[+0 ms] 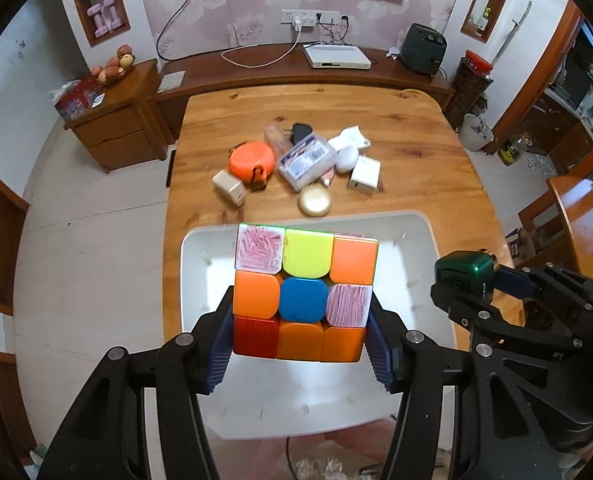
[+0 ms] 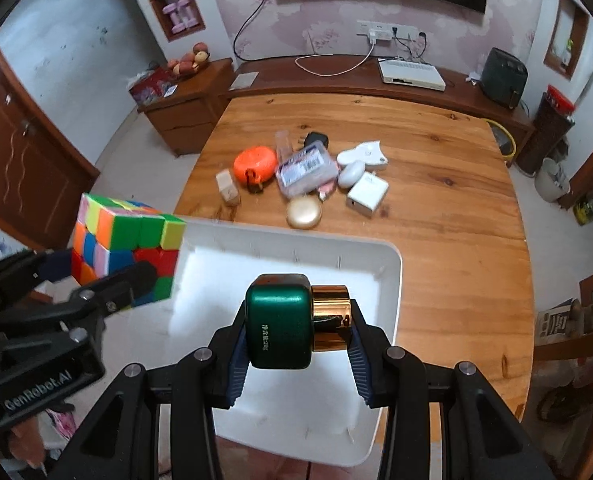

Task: Organize rigid objects
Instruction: 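Carry the cube and green bottle into the white tray and release both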

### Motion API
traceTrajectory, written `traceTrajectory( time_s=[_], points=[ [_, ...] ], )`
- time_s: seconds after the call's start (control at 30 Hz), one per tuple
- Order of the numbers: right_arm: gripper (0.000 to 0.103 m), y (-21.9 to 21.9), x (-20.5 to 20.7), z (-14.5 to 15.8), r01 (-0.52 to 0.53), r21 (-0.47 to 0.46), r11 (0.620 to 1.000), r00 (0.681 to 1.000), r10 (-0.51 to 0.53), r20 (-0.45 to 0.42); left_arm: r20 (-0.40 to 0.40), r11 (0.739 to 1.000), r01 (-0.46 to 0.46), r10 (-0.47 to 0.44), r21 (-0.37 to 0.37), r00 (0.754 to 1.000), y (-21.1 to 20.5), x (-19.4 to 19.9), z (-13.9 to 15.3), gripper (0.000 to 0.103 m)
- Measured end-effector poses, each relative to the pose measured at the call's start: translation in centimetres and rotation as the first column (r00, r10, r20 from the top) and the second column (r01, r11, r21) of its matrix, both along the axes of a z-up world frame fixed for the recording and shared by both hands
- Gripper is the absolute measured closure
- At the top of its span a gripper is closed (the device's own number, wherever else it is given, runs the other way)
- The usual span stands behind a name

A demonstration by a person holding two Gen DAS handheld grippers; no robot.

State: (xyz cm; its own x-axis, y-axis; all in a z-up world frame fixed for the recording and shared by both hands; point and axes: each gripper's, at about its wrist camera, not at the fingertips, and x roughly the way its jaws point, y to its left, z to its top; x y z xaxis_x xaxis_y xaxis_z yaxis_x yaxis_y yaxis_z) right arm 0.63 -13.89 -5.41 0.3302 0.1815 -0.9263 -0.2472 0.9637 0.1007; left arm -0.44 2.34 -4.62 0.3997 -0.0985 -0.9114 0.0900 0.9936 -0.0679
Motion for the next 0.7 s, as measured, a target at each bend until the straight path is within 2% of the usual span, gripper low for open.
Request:
traceTrajectory(
  time_s=[0.13,0.33,0.7],
  points=[
    [0.060,0.2,-2.2,-1.7,-0.026,-0.055,0.998,1.000,0.026,-0.001,-0.013,1.000,-0.015,0.015,0.018,1.000,-0.1,-1.4,-1.6,0.042],
    [0.060,0.2,-3.9,-5.9,-0.043,-0.099,0.994,0.998,0.037,-0.058,-0.033,0.999,-0.040,0.040,0.021,0.999,-0.2,-2.6,-4.6,0.042],
    [0.060,0.2,-3.2,-13.8,-0.019,-0.126,0.992,0.982,-0.005,-0.188,-0.084,0.997,-0.074,0.073,-0.002,0.994,-0.2,-2.6,-10.3,0.042]
  ],
)
